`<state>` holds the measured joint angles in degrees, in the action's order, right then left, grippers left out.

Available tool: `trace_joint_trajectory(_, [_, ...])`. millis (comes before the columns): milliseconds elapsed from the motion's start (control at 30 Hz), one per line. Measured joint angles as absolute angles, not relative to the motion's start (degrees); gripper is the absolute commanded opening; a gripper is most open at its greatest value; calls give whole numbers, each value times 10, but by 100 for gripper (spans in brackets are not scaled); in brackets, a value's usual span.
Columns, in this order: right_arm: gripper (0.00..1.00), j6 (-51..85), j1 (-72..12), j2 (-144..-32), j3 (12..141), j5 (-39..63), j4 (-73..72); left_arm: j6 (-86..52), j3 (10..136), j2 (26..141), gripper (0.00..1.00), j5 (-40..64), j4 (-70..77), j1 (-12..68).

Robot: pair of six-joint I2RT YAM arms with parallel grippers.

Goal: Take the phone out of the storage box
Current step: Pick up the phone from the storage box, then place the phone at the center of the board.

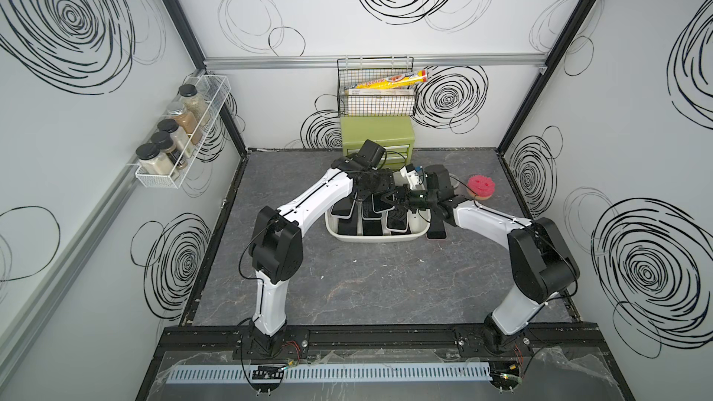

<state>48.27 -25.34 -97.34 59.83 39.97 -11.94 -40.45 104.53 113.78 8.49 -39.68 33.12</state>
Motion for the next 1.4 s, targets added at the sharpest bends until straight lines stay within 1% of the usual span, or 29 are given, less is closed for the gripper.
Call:
trace_joint_trajectory(200, [0, 471, -252, -942, 562, 387, -90, -407, 1080, 1138, 99, 102, -418, 319])
trace_joint_trajectory(333, [0, 425, -248, -881, 564, 368, -10, -408, 1114, 1121, 99, 104, -421, 285])
trace_joint_trajectory(433, [0, 375, -232, -828, 578, 349, 81, -408, 1120, 1094, 99, 104, -420, 256])
trace_joint_trajectory(533, [0, 327, -178, -774, 585, 328, 169, -403, 1110, 1060, 99, 97, -415, 235])
trace_joint_trajectory(633, [0, 269, -93, -730, 591, 289, 261, -399, 1061, 1016, 99, 94, -399, 233])
trace_joint_trajectory(700, [0, 233, -47, -721, 597, 263, 310, -396, 1020, 992, 99, 95, -390, 237])
trace_joint_trajectory(767, [0, 194, -11, -722, 604, 246, 356, -394, 981, 977, 99, 99, -383, 240])
trace_joint_trajectory(867, [0, 140, 9, -741, 610, 227, 402, -388, 935, 971, 99, 105, -376, 242])
trace_joint_trajectory(1000, [0, 83, 10, -793, 610, 185, 423, -375, 899, 971, 99, 107, -376, 242])
trace_joint_trajectory(1233, [0, 39, 11, -885, 619, 140, 434, -354, 848, 941, 99, 107, -367, 242])
trace_joint_trajectory(1400, [0, 27, 11, -911, 623, 129, 428, -346, 818, 931, 99, 115, -357, 240])
